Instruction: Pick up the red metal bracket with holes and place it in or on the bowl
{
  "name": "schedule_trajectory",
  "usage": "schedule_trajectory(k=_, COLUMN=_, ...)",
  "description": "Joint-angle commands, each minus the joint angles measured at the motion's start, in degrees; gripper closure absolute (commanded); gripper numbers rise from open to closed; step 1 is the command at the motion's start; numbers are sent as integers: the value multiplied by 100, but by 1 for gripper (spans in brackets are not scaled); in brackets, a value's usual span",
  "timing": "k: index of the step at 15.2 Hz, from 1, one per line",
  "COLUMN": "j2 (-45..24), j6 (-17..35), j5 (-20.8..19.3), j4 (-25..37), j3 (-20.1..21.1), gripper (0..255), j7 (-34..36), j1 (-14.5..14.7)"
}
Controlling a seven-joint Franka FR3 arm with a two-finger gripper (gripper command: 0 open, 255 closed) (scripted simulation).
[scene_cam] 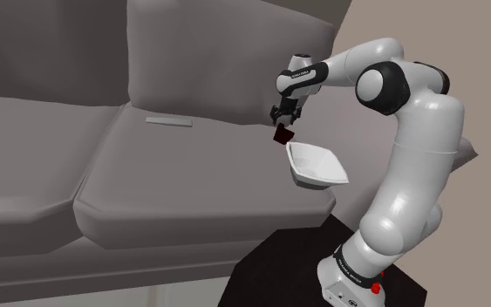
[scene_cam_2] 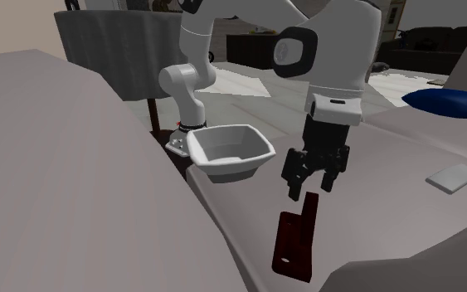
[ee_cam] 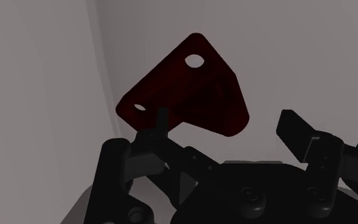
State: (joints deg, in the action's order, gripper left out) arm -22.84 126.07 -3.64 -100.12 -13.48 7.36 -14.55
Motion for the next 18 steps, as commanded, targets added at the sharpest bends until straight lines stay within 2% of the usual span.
schedule_trajectory(k=1, j2=-6, j6=8, j5=1, j4=-1, j3=1, gripper=0, j7=1, j1=0)
schedule_trajectory(k=4, j2=-5, j6=7, j5=1, j4=0, j3=1, gripper=0, j7=1, j1=0)
schedule_trajectory(k=5, j2=-5, j6=7, j5=1, j4=0, j3=1, gripper=255, j7=1, j1=0)
schedule_trajectory(k=14, j2=-6, j6=8, j5=1, j4=0, j3=1, gripper=255, j7=1, j1=-1)
schedule_trajectory(k=18, j2=123, j6=-251, j5=-16, j4=132, j3=-10, gripper=255, j7=-16, j1=10)
